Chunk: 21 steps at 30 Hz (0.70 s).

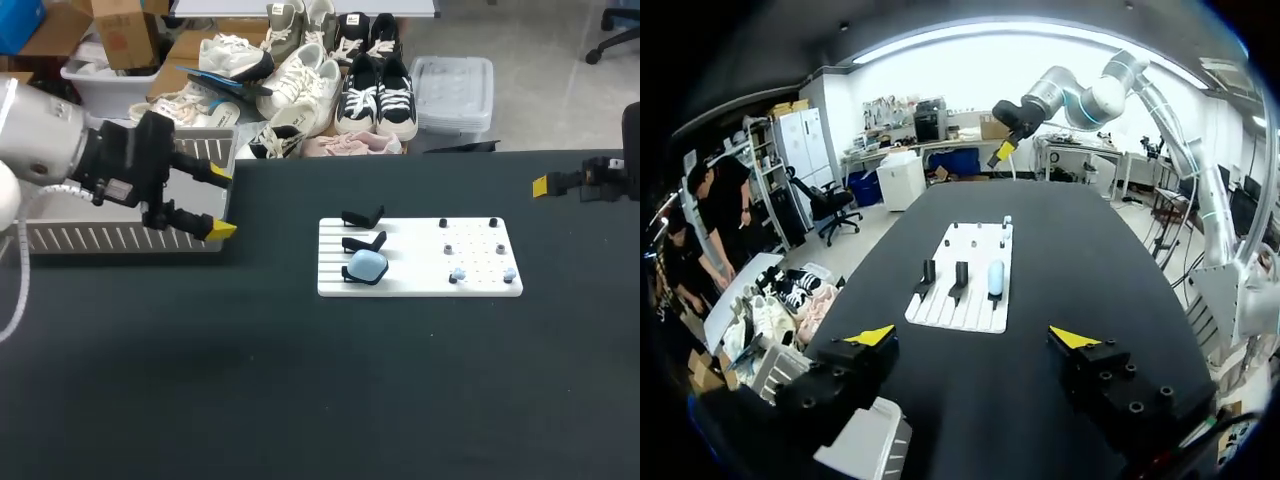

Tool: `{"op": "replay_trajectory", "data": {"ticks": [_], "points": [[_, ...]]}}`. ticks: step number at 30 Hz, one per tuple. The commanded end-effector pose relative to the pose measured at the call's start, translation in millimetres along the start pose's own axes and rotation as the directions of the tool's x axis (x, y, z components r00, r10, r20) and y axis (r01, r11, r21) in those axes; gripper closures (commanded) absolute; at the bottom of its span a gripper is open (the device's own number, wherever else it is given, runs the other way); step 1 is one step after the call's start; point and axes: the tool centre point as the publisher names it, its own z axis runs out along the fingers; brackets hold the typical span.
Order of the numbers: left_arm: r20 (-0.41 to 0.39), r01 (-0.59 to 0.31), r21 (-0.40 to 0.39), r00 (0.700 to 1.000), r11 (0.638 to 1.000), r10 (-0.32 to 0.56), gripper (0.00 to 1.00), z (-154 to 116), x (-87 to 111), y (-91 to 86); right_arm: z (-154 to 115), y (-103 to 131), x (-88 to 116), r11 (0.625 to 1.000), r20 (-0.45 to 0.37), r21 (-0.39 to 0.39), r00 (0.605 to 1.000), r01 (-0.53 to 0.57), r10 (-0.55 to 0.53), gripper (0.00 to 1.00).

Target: Pick up each earbud case from the left stands, insert the matching earbuds, close the lid, and place the case in the box.

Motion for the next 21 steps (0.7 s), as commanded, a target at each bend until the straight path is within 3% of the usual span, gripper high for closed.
{"op": "replay_trajectory", "data": {"ticks": [1, 10, 21], "points": [[0.003, -0.044, 0.026, 0.999, 0.999, 0.044, 0.00, 15, 2.1, -1.3, 0, 0, -1, 1.000, -0.004, 0.000, 1.000, 0.000, 0.000, 0.00], [0.033, -0.063, 0.072, 0.998, 0.995, 0.061, 0.00, 48, 6.7, -4.0, 0, 0, -1, 1.000, -0.004, 0.000, 1.000, 0.000, 0.000, 0.00], [0.064, -0.145, 0.093, 0.988, 0.985, 0.139, 0.00, 83, -1.8, -11.1, 0, 0, -1, 1.000, -0.004, 0.000, 1.000, 0.000, 0.000, 0.00]]}}
